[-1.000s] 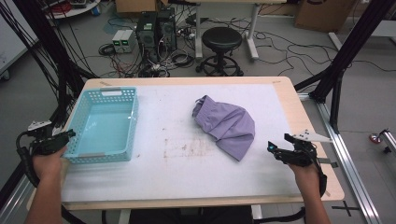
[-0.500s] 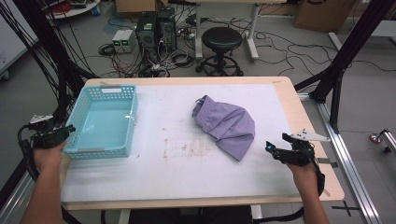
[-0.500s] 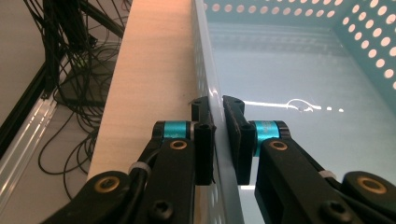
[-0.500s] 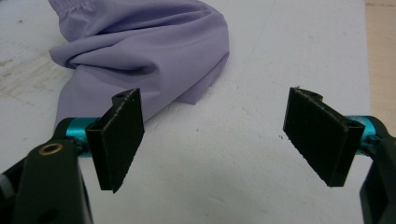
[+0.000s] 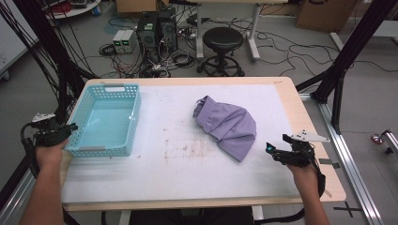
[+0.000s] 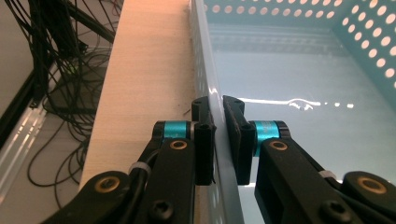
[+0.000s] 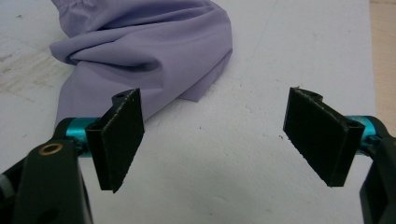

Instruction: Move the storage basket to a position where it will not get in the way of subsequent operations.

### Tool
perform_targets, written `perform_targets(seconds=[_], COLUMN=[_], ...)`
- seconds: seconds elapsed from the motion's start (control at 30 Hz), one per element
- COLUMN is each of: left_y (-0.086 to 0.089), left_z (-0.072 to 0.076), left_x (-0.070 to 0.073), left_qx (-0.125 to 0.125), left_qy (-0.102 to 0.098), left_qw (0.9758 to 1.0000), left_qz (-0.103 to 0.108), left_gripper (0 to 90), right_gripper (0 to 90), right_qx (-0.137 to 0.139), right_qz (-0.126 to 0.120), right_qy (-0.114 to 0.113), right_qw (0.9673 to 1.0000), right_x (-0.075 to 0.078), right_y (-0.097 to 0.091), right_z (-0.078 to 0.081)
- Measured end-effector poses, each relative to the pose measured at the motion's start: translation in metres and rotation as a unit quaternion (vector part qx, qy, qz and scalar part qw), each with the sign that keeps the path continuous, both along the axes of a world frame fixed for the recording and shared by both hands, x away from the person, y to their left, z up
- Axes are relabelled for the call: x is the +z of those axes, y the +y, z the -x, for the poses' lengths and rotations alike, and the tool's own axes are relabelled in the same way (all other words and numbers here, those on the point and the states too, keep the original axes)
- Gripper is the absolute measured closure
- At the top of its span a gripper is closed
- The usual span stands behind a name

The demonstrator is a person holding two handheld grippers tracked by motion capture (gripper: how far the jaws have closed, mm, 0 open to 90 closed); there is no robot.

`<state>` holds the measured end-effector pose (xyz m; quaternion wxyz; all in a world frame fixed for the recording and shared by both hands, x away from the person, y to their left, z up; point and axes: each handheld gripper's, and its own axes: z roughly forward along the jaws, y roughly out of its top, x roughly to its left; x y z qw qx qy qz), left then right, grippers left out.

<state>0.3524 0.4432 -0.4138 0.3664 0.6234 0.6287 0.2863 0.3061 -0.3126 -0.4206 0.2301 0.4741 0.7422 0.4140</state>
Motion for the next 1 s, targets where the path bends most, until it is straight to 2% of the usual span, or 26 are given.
perform_targets(seconds=[0.43,0.47,0.5,0.53,0.57,0.6,0.63,0.67,0.7,0.73,0.8,0.83,0.87,0.93,1.0], left_y=[-0.001,-0.002,-0.001,-0.001,0.001,0.002,0.003,0.002,0.001,-0.002,-0.008,-0.008,-0.017,-0.028,-0.042], left_z=[0.004,0.005,0.006,0.006,0.008,0.012,0.017,0.022,0.027,0.038,0.047,0.047,0.054,0.060,0.064], left_x=[0.001,0.001,0.002,0.002,0.003,0.005,0.006,0.008,0.009,0.014,0.021,0.021,0.026,0.030,0.032], left_qx=[0.009,0.018,0.031,0.031,0.043,0.050,0.053,0.056,0.056,0.053,0.052,0.052,0.043,0.023,0.001], left_qy=[0.002,0.002,0.002,0.002,0.004,-0.004,-0.020,-0.031,-0.046,-0.084,-0.118,-0.118,-0.147,-0.171,-0.184], left_qw=[0.9999,0.9998,0.9995,0.9995,0.9991,0.9986,0.9980,0.9974,0.9964,0.9935,0.9890,0.9890,0.9844,0.9803,0.9784], left_qz=[-0.004,-0.008,-0.005,-0.005,0.007,0.018,0.026,0.034,0.043,0.056,0.073,0.073,0.086,0.097,0.095], left_gripper=[82.1,79.8,72.3,60.6,60.6,56.1,55.6,47.8,45.4,44.1,35.9,31.8,28.6,23.4,19.1], right_gripper=[20.6,20.6,20.6,20.6,20.6,20.6,20.6,20.6,20.6,20.6,20.5,20.6,20.6,20.6,20.6], right_qx=[-0.003,-0.003,-0.003,-0.003,-0.003,-0.003,-0.001,0.001,0.003,0.006,0.012,0.013,0.015,0.019,0.024], right_qz=[0.001,0.001,0.001,0.001,0.001,0.000,-0.001,0.002,0.003,0.002,0.003,0.002,0.001,-0.001,0.000], right_qy=[-0.002,-0.002,-0.001,-0.001,-0.001,-0.001,-0.003,-0.003,-0.001,-0.001,-0.001,0.001,-0.001,-0.001,-0.003], right_qw=[1.0000,1.0000,1.0000,1.0000,1.0000,1.0000,1.0000,1.0000,1.0000,1.0000,0.9999,0.9999,0.9999,0.9998,0.9997], right_x=[0.001,0.001,0.001,0.001,0.001,0.001,0.001,0.001,0.000,0.000,-0.001,-0.001,-0.001,-0.001,-0.001], right_y=[-0.001,-0.001,-0.001,-0.001,-0.001,-0.001,0.000,0.001,0.001,0.002,0.003,0.004,0.004,0.005,0.006], right_z=[0.003,0.003,0.003,0.003,0.003,0.002,0.002,0.000,-0.001,-0.002,-0.004,-0.004,-0.005,-0.005,-0.006])
